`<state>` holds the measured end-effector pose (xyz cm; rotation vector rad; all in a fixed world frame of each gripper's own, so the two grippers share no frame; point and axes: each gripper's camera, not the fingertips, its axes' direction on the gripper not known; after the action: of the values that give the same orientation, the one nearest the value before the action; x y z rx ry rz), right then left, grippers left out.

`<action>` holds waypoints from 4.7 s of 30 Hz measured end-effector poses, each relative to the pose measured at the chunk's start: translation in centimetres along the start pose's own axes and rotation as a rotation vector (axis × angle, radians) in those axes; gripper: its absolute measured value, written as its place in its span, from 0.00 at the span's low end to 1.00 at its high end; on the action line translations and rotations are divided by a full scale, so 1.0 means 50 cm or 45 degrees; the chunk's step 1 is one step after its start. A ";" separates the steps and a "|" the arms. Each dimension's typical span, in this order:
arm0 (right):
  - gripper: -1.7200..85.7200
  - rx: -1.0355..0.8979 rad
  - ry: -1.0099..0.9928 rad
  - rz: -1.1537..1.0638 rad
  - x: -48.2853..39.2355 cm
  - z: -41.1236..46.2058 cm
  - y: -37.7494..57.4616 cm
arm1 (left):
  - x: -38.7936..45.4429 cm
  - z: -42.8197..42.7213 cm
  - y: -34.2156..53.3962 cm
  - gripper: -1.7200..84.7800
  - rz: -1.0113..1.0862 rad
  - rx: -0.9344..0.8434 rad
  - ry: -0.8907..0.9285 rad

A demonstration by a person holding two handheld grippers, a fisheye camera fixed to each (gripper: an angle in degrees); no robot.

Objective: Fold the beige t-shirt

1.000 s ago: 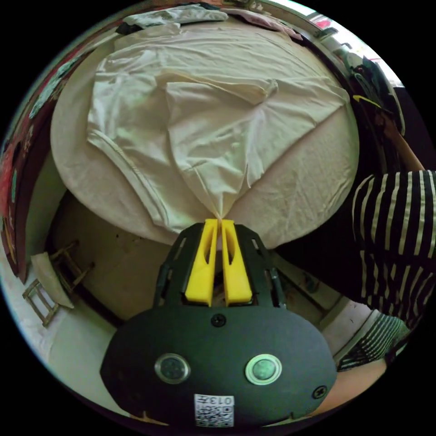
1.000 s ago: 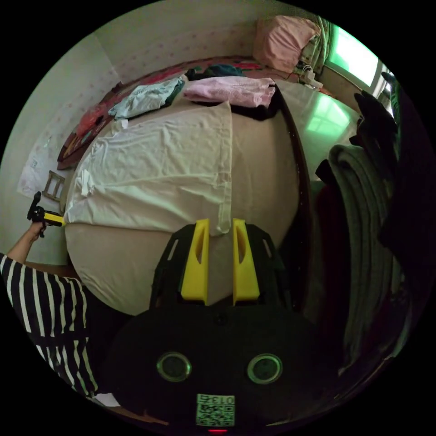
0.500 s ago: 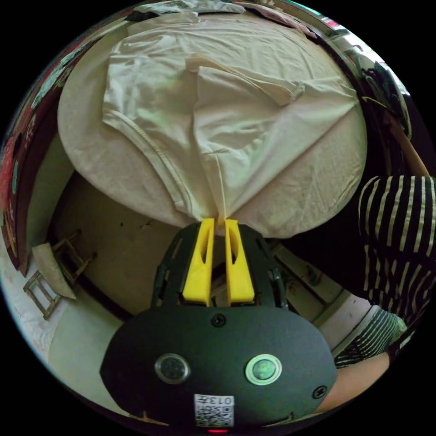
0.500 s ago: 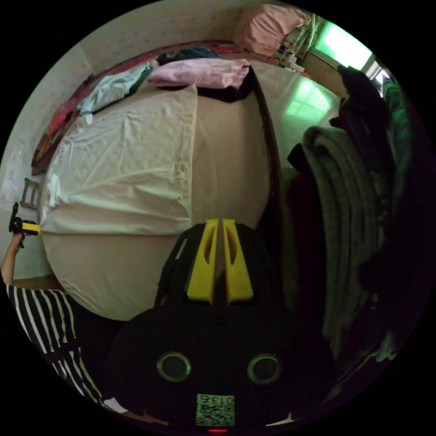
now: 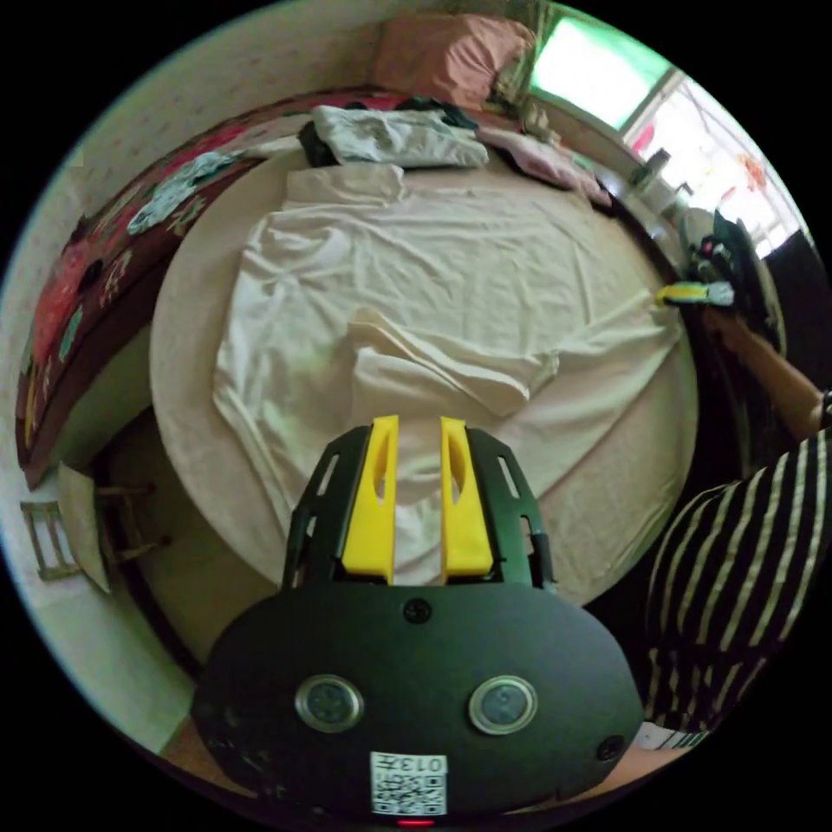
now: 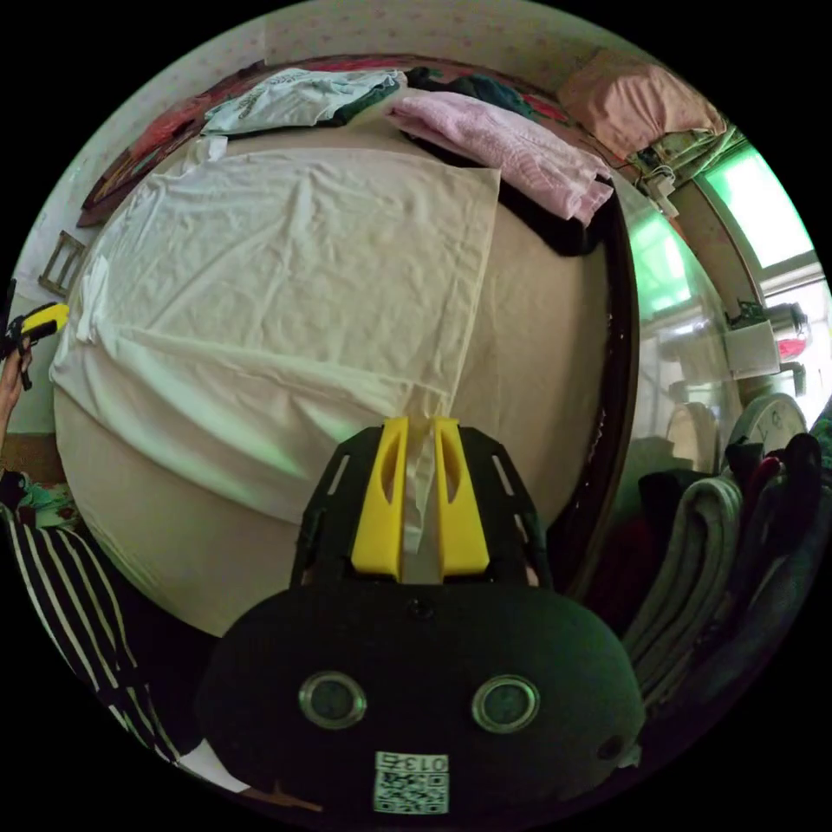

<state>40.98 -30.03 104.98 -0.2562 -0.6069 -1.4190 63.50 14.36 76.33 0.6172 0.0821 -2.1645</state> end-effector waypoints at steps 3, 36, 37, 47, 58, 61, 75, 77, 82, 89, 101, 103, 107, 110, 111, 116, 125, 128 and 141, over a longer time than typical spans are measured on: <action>0.04 0.004 0.029 -0.023 -0.024 -0.022 -0.018 | 0.041 0.048 -0.014 0.05 0.118 -0.114 -0.095; 0.04 0.383 -0.058 -0.259 -0.373 -0.356 -0.302 | 0.002 0.011 0.178 0.02 -0.088 -0.019 -0.180; 0.07 0.453 -0.136 -0.406 -0.435 -0.384 -0.330 | 0.006 0.009 0.178 0.02 -0.075 -0.007 -0.209; 0.09 0.470 -0.095 -1.323 -0.903 -0.395 -0.484 | 0.018 0.079 0.149 0.02 0.086 -0.073 -0.240; 0.05 0.147 -0.698 -0.596 -0.686 -0.410 -0.732 | -0.003 0.107 0.192 0.02 0.089 0.020 -0.170; 0.06 0.161 -0.761 -0.487 -0.652 -0.426 -0.753 | -0.014 0.110 0.197 0.03 0.044 0.013 -0.122; 0.09 0.238 -0.435 -1.085 -1.005 -0.522 -0.887 | -0.032 0.140 0.141 0.10 0.161 -0.033 -0.092; 0.07 0.197 -0.403 -1.129 -1.031 -0.519 -0.891 | -0.023 0.152 0.139 0.06 0.182 -0.061 -0.085; 0.03 0.247 -0.362 -1.171 -1.053 -0.563 -0.868 | -0.002 0.148 0.148 0.03 0.193 -0.064 -0.107; 0.03 0.567 -0.352 -1.167 -1.006 -0.673 -0.715 | 0.105 0.090 0.226 0.02 0.390 0.105 -0.369; 0.02 0.586 -0.059 -0.992 -1.023 -0.606 -0.345 | 0.290 0.186 0.332 0.02 0.666 -0.036 -0.592; 0.03 0.458 -0.068 -1.013 -1.036 -0.573 -0.320 | 0.293 0.189 0.344 0.03 0.643 -0.057 -0.576; 0.04 0.473 -0.105 -0.982 -1.011 -0.585 -0.301 | 0.274 0.150 0.387 0.05 0.537 -0.082 -0.538; 0.08 0.527 -0.119 -0.870 -0.960 -0.606 -0.328 | 0.232 0.093 0.408 0.07 0.325 0.054 -0.475; 0.09 0.525 -0.146 -0.798 -0.939 -0.609 -0.355 | 0.221 0.083 0.408 0.08 0.265 0.091 -0.473; 0.10 0.468 -0.324 -0.670 -0.912 -0.592 -0.472 | 0.126 0.081 0.367 0.06 -0.065 0.228 -0.210; 0.04 0.349 -0.193 -0.783 -0.941 -0.516 -0.524 | 0.125 0.140 0.376 0.02 -0.034 0.046 -0.358; 0.03 0.383 -0.285 -0.721 -0.909 -0.511 -0.525 | 0.099 0.132 0.395 0.02 -0.151 0.108 -0.274; 0.02 0.506 -0.378 -0.691 -0.837 -0.516 -0.434 | 0.147 0.068 0.422 0.02 -0.120 0.140 -0.375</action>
<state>24.74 -11.35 57.30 0.0242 -1.2540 -1.7483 74.48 -5.15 79.25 0.3554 -0.1702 -2.3402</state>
